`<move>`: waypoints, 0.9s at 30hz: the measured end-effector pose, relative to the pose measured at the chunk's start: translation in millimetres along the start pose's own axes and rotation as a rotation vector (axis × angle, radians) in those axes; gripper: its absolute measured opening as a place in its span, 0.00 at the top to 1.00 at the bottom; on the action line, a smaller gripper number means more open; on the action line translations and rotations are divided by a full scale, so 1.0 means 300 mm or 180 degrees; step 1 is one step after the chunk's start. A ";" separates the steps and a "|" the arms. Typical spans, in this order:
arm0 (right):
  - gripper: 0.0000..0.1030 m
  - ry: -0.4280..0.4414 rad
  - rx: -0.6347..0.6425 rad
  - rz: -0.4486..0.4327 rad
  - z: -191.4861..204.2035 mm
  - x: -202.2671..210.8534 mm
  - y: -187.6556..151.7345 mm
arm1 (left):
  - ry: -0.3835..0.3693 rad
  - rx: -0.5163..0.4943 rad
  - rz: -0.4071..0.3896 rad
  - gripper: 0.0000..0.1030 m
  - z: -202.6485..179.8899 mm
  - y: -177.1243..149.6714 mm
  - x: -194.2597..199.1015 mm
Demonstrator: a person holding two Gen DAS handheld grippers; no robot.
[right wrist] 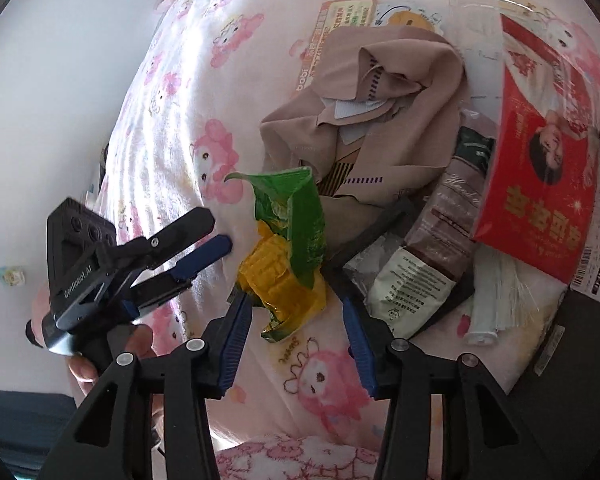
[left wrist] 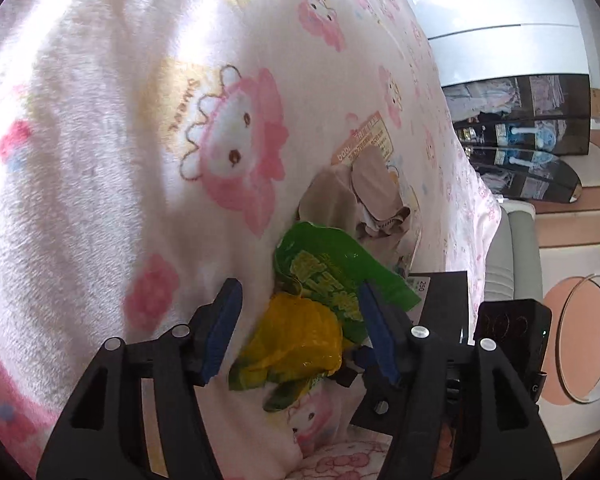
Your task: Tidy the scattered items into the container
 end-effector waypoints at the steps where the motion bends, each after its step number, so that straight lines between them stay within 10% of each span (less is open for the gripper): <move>1: 0.57 0.0001 0.0039 0.0057 0.005 -0.017 0.003 | 0.0029 -0.0050 0.0072 0.40 -0.003 -0.004 -0.024; 8: 0.57 0.0142 0.0059 0.0299 -0.002 -0.096 0.026 | 0.0248 -0.0262 0.0289 0.38 0.007 -0.043 -0.134; 27: 0.58 0.0154 0.0069 0.0147 -0.023 0.002 -0.040 | -0.0080 -0.0306 0.0050 0.63 -0.113 -0.174 0.050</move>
Point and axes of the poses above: each gripper's, at about its wrist camera, not at the fingertips, and x roughly against the way its jaws point, z to its left, y to its top, the point moved 8 cm from there along -x, roughly the way its jaws point, and after that the axes turned 4 degrees about z, right-handed, at the moved point
